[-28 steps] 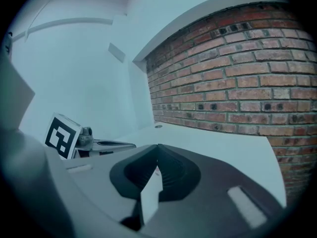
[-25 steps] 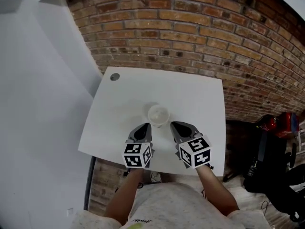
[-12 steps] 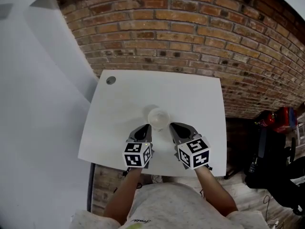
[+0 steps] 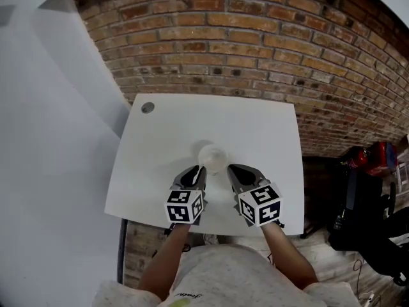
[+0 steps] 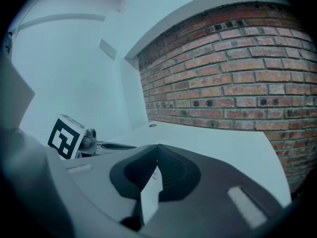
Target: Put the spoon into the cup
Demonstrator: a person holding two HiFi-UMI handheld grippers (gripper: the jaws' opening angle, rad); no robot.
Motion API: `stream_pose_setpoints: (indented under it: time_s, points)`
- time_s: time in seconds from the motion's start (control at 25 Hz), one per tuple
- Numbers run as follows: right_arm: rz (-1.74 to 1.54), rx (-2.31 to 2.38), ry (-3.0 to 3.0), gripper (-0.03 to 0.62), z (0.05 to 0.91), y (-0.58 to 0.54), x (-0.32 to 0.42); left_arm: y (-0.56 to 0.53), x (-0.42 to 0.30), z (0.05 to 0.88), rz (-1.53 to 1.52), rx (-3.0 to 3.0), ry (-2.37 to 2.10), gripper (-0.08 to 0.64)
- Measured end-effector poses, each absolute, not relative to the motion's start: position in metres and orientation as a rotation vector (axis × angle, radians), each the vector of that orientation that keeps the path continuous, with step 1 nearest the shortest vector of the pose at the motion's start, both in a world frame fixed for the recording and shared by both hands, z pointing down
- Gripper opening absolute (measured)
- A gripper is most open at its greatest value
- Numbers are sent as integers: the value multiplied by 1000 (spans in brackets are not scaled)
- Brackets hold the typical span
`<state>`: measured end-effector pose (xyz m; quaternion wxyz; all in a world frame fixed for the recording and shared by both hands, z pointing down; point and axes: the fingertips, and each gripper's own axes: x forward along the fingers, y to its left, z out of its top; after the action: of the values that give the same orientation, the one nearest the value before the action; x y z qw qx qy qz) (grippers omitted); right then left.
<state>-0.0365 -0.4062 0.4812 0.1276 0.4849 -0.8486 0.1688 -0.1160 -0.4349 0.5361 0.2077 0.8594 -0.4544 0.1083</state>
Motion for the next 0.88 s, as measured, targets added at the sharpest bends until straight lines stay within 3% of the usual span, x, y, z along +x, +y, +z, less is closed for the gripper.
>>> stream_pose_setpoints:
  time_s: [0.88]
  points:
    - [437, 1311, -2564, 9, 462, -349, -32, -371, -123, 495, 225, 2381, -1421, 60]
